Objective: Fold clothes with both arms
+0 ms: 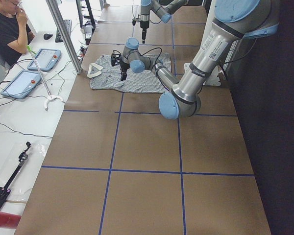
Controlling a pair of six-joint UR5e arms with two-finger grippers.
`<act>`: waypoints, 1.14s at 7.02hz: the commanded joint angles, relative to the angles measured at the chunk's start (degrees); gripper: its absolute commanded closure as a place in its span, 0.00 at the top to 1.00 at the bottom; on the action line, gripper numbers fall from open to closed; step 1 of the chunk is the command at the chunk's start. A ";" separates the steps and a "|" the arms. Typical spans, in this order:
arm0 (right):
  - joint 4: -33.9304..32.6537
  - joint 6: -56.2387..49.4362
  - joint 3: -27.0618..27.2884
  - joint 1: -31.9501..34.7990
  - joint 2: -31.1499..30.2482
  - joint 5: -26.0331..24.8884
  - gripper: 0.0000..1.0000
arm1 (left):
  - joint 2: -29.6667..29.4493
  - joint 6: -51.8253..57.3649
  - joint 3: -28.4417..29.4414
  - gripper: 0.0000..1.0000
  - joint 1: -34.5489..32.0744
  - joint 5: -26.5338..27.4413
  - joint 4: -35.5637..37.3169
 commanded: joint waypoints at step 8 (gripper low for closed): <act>-0.42 18.74 6.04 -25.03 -6.70 -19.90 1.00 | 4.80 2.29 -13.80 1.00 0.40 0.25 9.11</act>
